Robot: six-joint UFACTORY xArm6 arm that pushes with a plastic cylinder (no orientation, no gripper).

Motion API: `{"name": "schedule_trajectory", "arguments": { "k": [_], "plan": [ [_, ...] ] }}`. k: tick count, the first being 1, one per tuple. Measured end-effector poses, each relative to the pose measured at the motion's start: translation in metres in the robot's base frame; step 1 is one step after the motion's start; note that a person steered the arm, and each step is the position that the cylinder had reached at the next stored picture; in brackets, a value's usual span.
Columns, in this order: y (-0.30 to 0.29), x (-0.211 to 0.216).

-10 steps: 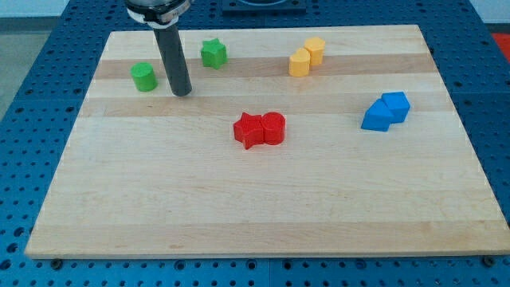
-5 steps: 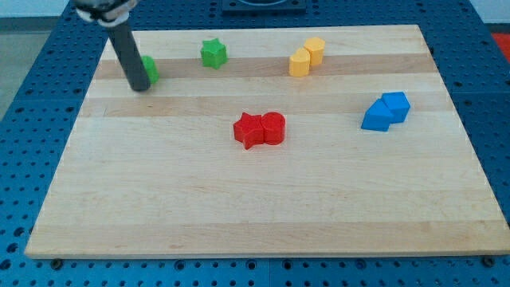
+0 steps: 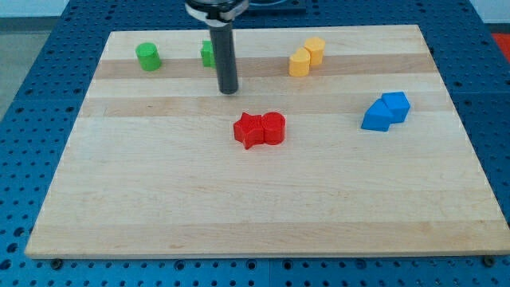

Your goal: Push the green blocks towards the top left of the board

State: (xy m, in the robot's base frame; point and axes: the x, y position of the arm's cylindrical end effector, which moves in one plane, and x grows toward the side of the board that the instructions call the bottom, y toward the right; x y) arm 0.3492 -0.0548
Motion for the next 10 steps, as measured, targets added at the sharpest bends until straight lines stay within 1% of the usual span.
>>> {"name": "schedule_trajectory", "arguments": {
  "k": [1,2,3,4,5,8,9,10],
  "plan": [
    [0.051,-0.034],
    [0.064,-0.045],
    [0.028,-0.109],
    [0.022,-0.119],
    [-0.013,-0.12],
    [-0.029,-0.121],
    [0.01,-0.145],
    [0.028,-0.147]
  ]
}}
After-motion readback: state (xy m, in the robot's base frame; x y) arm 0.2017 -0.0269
